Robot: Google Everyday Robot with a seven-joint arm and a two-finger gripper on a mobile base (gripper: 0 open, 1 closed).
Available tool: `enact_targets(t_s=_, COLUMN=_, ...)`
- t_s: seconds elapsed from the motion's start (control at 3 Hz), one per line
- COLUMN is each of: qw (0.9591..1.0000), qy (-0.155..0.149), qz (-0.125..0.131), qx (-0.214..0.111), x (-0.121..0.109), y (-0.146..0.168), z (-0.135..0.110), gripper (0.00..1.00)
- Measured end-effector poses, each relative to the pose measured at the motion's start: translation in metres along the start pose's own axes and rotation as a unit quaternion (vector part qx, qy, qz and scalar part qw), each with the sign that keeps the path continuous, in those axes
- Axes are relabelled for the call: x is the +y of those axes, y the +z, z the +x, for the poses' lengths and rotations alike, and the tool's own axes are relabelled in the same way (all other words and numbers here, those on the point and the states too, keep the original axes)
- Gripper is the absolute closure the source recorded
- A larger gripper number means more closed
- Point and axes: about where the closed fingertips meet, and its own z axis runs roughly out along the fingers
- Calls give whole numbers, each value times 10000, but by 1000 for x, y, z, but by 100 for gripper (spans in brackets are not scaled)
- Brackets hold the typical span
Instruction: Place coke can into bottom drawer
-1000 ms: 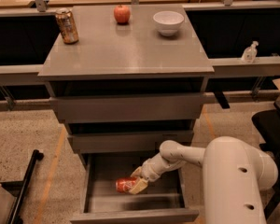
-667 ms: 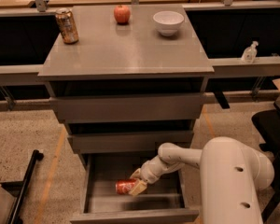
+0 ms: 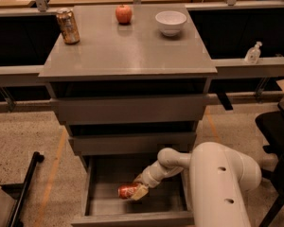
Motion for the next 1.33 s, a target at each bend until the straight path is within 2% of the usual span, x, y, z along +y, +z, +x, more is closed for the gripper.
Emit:
enact_targets(t_s=0.67, qw=9993, qy=360, qz=-83, qx=37, x=-24, y=35, z=34, gripper=100)
enact_targets(t_s=1.0, qw=9983, qy=560, qz=-119, qx=40, x=-27, y=48, z=47, gripper=82)
enact_targets(t_s=1.33, qw=9981, qy=613, qz=-60, qx=36, x=-28, y=50, z=51, gripper=59)
